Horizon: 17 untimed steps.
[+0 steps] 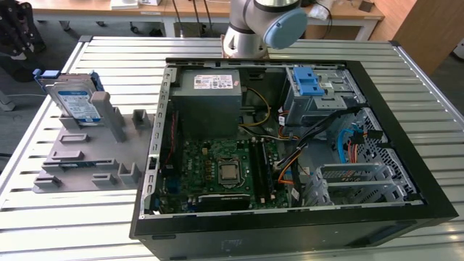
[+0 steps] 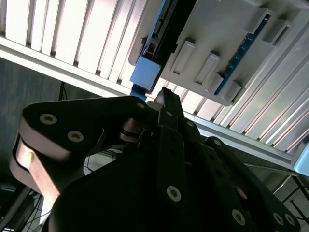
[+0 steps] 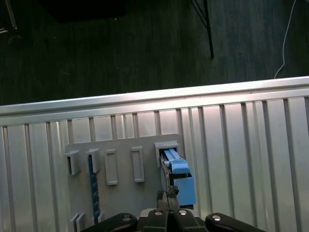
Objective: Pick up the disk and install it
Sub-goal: 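Pick up the disk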
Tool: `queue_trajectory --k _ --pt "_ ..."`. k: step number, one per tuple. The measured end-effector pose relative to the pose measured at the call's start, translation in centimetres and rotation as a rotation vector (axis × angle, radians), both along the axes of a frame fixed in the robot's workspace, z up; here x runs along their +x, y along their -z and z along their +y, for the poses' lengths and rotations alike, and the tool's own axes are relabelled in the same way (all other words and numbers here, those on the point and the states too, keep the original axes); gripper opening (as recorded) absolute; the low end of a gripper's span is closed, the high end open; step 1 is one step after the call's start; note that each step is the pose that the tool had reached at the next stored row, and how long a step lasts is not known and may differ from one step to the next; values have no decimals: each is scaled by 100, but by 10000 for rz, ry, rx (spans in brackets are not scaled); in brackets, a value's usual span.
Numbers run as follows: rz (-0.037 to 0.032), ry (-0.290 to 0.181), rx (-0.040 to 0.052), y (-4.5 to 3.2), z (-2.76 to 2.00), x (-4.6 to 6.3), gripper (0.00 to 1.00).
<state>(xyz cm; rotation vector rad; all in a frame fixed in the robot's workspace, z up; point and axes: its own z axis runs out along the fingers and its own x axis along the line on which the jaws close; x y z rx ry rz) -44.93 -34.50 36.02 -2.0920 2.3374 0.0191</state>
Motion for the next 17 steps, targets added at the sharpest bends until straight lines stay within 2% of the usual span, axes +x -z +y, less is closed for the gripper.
queue_trajectory --k 5,8,12,15,16,17 --pt "-6 -100 10 0 1 -7 11" --pt "23 -107 11 19 39 17 11" --pt "25 -121 11 36 82 17 11" --pt "25 -389 11 46 85 17 11" --pt "25 -531 11 50 85 17 17" --pt "26 -629 7 52 86 17 17"
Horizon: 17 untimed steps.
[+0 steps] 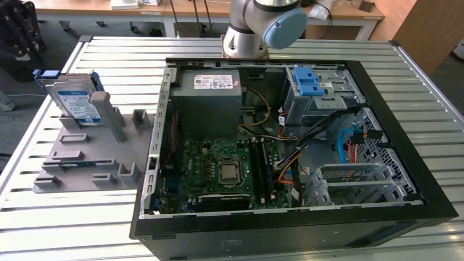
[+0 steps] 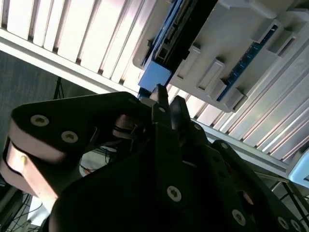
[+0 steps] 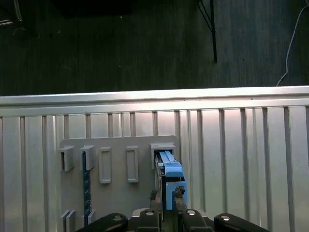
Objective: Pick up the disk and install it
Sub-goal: 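Pick up the disk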
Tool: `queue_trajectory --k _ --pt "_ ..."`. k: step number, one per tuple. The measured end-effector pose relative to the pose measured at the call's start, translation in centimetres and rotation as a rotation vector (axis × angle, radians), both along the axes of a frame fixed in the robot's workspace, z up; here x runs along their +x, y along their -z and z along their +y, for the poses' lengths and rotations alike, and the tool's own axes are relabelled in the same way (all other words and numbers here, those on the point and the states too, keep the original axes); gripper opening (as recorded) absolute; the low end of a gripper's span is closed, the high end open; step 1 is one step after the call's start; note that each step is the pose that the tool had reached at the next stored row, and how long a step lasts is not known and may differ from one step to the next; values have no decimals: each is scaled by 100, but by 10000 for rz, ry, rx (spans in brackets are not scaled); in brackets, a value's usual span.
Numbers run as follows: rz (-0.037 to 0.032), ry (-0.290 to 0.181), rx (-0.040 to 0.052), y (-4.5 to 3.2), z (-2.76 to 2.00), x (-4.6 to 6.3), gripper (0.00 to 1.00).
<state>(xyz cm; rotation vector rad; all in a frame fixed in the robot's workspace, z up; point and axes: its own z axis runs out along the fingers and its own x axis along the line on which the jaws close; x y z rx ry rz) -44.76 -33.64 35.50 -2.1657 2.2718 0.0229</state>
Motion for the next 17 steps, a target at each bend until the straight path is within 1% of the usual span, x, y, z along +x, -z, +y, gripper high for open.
queue_trajectory --k 2,3,5,6,7,8,9,17 --pt "1 -11 -5 0 0 0 29" --pt "-1 -10 -5 1 0 -1 29" --pt "-5 -10 -4 2 0 0 41" --pt "-5 -10 -4 3 0 0 41" --pt "-6 -10 2 4 0 -1 47" --pt "-6 -10 3 3 0 -1 47" --pt "-6 -9 4 4 0 -1 53" --pt "-5 -10 6 3 0 0 53"
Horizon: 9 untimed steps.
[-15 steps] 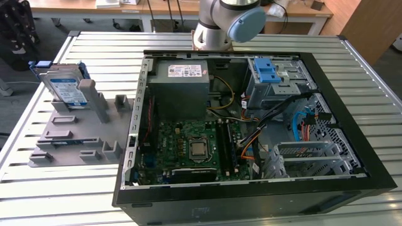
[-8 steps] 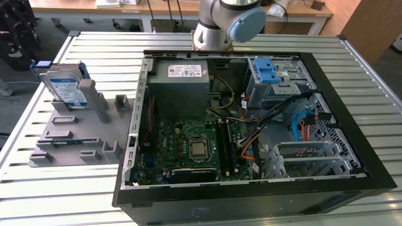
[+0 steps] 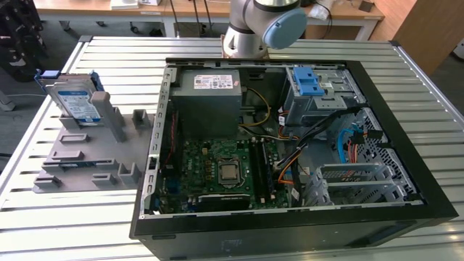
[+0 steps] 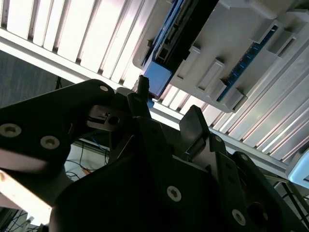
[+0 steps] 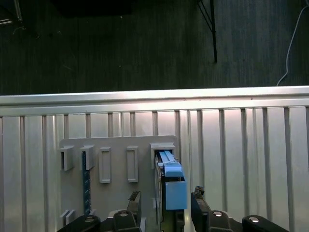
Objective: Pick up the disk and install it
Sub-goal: 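Pick up the disk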
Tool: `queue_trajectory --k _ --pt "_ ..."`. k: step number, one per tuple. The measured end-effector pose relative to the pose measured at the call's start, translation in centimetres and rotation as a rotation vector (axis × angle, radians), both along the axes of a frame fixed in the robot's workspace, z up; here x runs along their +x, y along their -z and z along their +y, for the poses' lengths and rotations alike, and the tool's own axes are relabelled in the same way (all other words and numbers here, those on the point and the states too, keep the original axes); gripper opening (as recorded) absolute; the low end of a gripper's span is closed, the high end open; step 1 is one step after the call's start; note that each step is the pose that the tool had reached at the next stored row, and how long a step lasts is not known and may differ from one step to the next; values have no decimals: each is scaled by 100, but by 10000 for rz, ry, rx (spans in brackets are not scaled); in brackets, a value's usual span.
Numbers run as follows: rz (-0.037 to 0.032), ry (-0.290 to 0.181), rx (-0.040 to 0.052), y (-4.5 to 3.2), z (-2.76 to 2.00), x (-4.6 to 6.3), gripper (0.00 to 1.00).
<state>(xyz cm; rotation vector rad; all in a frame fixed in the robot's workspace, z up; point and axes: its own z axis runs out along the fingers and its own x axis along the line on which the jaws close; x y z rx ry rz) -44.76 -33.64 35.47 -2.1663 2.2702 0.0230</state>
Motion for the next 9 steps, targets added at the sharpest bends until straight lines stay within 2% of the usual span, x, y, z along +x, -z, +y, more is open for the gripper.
queue_trajectory --k 9 --pt "0 -1 2 0 0 0 53"
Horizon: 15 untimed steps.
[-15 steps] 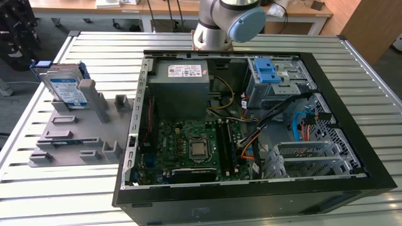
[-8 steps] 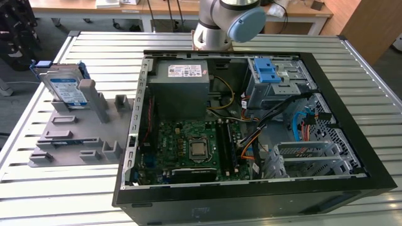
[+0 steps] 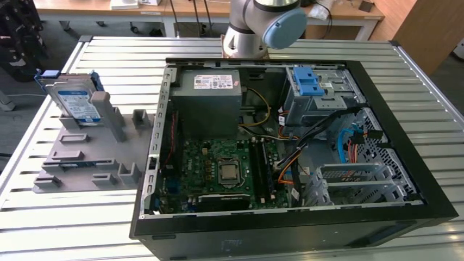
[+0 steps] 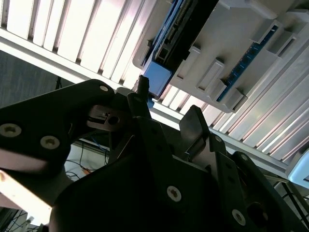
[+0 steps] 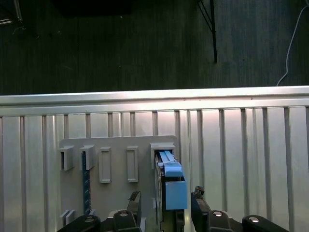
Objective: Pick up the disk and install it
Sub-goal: 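Pick up the disk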
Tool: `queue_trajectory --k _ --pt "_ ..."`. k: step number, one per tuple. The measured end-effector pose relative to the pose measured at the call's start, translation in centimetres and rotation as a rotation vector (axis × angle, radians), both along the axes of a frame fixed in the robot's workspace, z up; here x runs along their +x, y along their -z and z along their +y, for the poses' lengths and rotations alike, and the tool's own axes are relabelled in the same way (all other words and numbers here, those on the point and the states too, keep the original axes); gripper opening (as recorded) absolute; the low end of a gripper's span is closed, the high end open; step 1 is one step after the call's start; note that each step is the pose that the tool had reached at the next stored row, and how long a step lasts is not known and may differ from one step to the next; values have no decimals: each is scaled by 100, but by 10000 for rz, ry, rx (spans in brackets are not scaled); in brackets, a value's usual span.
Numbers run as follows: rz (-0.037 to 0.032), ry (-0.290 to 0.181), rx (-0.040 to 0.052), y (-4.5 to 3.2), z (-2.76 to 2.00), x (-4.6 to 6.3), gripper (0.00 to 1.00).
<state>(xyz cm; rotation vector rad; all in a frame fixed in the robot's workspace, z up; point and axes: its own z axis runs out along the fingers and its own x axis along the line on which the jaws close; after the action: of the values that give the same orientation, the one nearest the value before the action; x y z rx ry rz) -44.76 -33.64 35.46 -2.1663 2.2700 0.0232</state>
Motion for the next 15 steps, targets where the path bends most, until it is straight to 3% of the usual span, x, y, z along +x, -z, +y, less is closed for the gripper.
queue_trajectory --k 15 --pt "0 -177 5 110 5 25 53"
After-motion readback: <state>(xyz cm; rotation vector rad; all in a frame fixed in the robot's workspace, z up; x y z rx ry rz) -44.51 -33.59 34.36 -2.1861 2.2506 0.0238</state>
